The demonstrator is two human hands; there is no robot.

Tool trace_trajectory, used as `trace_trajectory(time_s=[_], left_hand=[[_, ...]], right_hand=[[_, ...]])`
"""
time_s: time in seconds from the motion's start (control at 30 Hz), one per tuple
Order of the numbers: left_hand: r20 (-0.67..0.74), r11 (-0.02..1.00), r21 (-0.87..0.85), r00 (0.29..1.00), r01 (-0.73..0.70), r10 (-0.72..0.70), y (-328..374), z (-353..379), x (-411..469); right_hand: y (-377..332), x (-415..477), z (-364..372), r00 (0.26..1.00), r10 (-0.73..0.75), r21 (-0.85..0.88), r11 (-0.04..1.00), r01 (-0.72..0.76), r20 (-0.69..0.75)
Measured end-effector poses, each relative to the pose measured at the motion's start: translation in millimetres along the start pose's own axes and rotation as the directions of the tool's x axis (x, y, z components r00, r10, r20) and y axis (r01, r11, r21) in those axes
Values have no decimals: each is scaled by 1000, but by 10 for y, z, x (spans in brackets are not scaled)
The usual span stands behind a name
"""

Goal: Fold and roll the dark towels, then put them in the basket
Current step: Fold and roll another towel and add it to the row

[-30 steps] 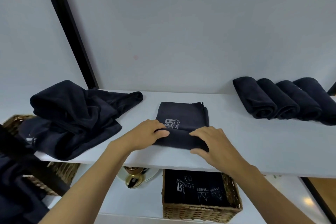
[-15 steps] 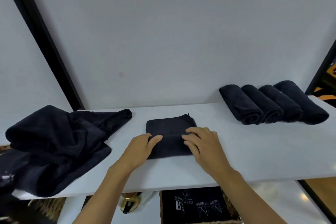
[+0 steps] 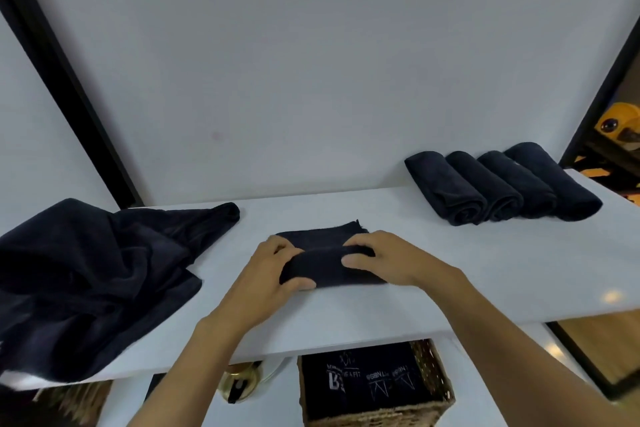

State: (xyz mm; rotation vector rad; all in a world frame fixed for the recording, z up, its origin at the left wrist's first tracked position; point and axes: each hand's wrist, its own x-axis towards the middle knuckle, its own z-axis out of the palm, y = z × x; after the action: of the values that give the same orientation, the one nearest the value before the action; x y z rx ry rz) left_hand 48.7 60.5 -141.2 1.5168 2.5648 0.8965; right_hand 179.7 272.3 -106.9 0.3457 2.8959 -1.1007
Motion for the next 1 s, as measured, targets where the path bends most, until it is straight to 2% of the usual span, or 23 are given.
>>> trace_trajectory(time_s=[0.07, 0.1, 0.13, 0.2, 0.27, 0.37, 0.43, 0.5, 0.53, 0.6, 0.67, 0.73, 0.8, 0.87, 0.93, 1.0], left_hand=[[92, 999, -32, 995, 37, -34, 22, -64, 89], [111, 999, -18, 993, 45, -42, 17, -77, 141], [107, 998, -17, 993, 55, -53, 6, -85, 196], [75, 989, -82, 991, 120, -114, -8, -88, 293], [50, 957, -176, 973, 231, -225, -24, -76, 371], [-18, 938, -157, 949, 309, -315, 5, -47, 446], [-104, 957, -75, 952, 280, -287, 50, -27, 440], [-225, 989, 52, 966, 140, -125, 52, 15, 356], [-233, 988, 142, 972, 53, -19, 33, 50, 296], [-178, 947, 317, 978, -43, 104, -34, 135, 211], [-124, 913, 409, 990, -15, 72, -79, 166, 234], [-76, 911, 412, 997, 28, 4, -65, 108, 363], [27, 927, 368, 995, 78, -94, -53, 0, 520], [147, 945, 296, 972, 135, -185, -93, -104, 642], [246, 970, 152, 943, 192, -225, -133, -181, 723], [281, 966, 14, 926, 259, -252, -122, -216, 769]], right_hand=[[-23, 23, 0, 999, 33, 30, 999, -32, -26], [-23, 43, 28, 995, 23, -7, 1000, -24, -94], [-20, 64, 69, 979, -24, -98, 995, 4, -201], [6, 61, 187, 902, -196, -296, 952, 81, -384], [48, 17, 306, 873, -309, -415, 899, 139, -378], [129, 6, 398, 894, -297, -436, 890, 133, -336], [123, 68, 341, 907, -259, -408, 906, 109, -332], [89, 137, 241, 933, -203, -340, 936, 94, -298], [78, 166, 192, 944, -177, -290, 953, 94, -277], [78, 232, 120, 961, -143, -217, 972, 92, -235], [72, 341, 52, 973, -100, -205, 977, 57, -209], [18, 455, 4, 977, -42, -234, 972, -9, -211], [-13, 523, 28, 946, -78, -322, 946, -29, -314], [-2, 488, 113, 887, -215, -442, 897, 14, -409], [76, 400, 230, 860, -344, -521, 847, 111, -376], [167, 381, 256, 882, -372, -599, 789, 135, -290]])
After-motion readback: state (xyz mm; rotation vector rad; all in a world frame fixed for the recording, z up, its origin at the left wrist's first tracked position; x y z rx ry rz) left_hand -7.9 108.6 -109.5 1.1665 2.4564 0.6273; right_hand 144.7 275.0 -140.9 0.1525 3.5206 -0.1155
